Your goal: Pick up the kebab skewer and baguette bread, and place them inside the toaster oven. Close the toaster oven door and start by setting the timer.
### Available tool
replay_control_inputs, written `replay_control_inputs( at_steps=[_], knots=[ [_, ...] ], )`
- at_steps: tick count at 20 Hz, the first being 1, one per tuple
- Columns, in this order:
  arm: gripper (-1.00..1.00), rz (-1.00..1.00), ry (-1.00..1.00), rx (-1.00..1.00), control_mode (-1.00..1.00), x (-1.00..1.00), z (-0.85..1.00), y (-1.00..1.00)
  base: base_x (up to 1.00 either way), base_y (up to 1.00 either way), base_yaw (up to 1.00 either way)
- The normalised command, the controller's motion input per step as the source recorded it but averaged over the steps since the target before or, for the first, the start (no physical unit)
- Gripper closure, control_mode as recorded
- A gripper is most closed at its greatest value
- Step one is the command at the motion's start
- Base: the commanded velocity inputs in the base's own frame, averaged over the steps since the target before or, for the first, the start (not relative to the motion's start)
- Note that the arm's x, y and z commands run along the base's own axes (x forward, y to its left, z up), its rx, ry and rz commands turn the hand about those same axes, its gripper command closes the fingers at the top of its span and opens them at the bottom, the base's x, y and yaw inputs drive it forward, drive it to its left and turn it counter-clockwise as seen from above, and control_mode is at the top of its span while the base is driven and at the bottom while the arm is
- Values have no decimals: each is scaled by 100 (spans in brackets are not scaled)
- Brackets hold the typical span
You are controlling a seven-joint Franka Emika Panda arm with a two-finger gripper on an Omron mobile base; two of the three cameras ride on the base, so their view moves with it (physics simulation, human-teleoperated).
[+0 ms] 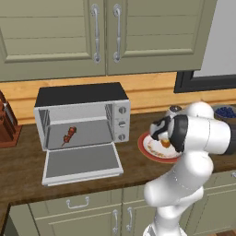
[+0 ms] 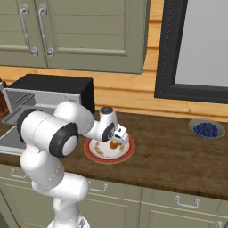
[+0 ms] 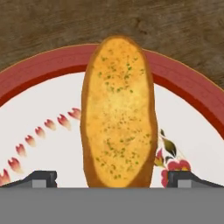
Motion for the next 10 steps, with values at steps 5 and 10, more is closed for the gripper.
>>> replay_control_inputs(
  at_steps=[5, 10],
  knots=[
    [-100, 0, 0, 0, -100, 38, -18, -11, 0, 0, 0],
    [-100, 0, 0, 0, -100, 11, -29, 0, 0, 0, 0]
  ],
)
